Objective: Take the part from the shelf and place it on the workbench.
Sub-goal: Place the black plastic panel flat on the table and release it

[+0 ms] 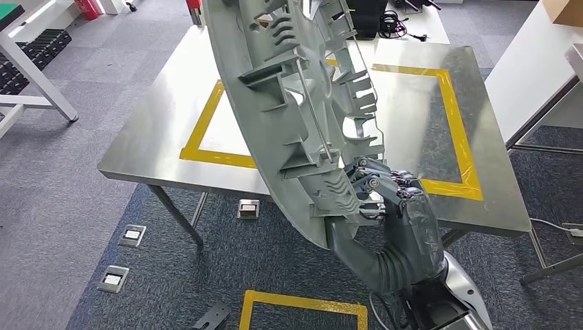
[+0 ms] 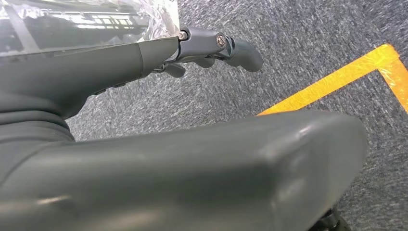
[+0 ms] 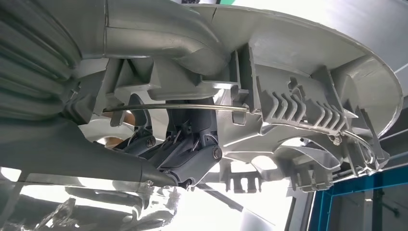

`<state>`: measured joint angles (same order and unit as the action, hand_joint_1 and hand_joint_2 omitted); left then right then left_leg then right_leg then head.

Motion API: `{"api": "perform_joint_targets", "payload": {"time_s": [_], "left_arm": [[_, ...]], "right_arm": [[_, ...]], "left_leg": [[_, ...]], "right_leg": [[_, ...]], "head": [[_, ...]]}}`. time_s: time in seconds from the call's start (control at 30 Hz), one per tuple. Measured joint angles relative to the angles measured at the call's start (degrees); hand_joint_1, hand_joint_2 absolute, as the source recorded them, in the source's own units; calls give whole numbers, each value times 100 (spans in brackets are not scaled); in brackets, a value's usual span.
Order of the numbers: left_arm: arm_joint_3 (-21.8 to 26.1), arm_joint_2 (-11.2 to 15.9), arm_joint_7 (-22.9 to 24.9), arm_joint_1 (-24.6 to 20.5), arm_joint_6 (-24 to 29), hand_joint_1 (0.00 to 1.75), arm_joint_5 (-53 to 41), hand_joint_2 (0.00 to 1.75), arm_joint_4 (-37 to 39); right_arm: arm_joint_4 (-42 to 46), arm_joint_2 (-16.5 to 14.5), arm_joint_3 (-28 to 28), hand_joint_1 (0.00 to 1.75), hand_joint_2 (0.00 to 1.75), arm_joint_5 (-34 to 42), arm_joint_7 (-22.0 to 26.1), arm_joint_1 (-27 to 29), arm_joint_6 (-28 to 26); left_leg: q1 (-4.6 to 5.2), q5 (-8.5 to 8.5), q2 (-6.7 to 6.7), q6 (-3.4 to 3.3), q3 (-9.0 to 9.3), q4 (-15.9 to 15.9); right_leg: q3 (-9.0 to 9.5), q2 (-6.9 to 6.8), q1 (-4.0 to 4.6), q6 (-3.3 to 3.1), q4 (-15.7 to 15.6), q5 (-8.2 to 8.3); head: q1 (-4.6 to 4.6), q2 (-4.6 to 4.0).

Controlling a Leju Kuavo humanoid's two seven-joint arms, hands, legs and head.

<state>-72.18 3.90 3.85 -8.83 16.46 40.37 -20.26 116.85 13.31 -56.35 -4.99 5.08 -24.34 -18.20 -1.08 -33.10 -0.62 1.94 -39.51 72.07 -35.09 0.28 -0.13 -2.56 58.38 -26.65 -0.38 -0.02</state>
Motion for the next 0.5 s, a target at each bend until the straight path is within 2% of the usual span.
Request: {"api": "perform_joint_targets", "payload": {"time_s": [0.07, 0.1, 0.13, 0.23, 0.3, 0.33, 0.4, 0.43, 0.47, 0.5], "left_arm": [[1, 3, 0, -4, 0, 0, 0, 175, 0], [1, 3, 0, -8, 0, 0, 0, 175, -1], [0, 2, 1, -10, -1, 0, 0, 175, -1], [-1, -1, 5, 0, -2, 0, 0, 175, -2], [1, 0, 5, 2, -1, 0, 0, 175, -2], [1, 0, 5, -4, -1, 0, 0, 175, -2], [2, 2, 5, -10, -6, 0, -2, 175, -2], [1, 1, 5, -7, -9, 0, -5, 175, -2], [1, 1, 6, -4, -13, 0, -8, 175, -2], [1, 1, 7, -1, -14, 0, -11, 175, -2]], "right_arm": [[-1, 0, -3, 175, 175, 1, -2, 3, 1], [-2, 0, -3, 175, 175, 1, -2, 1, 1], [-1, 0, -1, 175, 175, 1, 1, -2, 0], [1, 0, 3, 175, 175, -1, 7, 0, -1], [1, 1, 4, 175, 175, 0, 5, -1, 1], [2, 1, 6, 175, 175, 1, 4, 0, 1], [2, 2, 9, 175, 175, 1, 4, 1, 1], [1, 3, 9, 175, 175, 1, 4, 3, 1], [0, 3, 9, 175, 175, 1, 4, 4, 1], [-1, 4, 9, 175, 175, 1, 4, 5, 1]], "left_leg": [[-1, 398, 1, -12, 258, -640], [7, 504, 0, -30, 393, -933], [17, 529, -1, -62, 477, -1109], [25, 478, -8, -168, 524, -1209], [0, 490, -8, -230, 537, -1239], [-13, 492, -7, -259, 546, -1252], [-8, 480, -6, -292, 548, -1250], [-5, 473, -6, -299, 553, -1249], [-2, 463, -6, -303, 563, -1248], [1, 453, -9, -303, 578, -1248]], "right_leg": [[26, 10, -2, 38, 49, -57], [27, 13, 4, 65, 79, -85], [17, 14, 12, 96, 100, -100], [-19, 8, 19, 176, 108, -104], [-81, 4, 12, 233, 251, -211], [-195, 2, 3, 262, 488, -338], [-576, 0, -16, 302, 1224, -634], [-759, -1, -22, 311, 1543, -716], [-863, -2, -22, 310, 1685, -691], [-872, -2, -21, 300, 1638, -577]], "head": [[-20, -1], [-29, -1], [-35, -1], [-34, -1], [-11, -1], [9, -1], [50, -1], [58, -1], [62, -1], [66, -2]]}}
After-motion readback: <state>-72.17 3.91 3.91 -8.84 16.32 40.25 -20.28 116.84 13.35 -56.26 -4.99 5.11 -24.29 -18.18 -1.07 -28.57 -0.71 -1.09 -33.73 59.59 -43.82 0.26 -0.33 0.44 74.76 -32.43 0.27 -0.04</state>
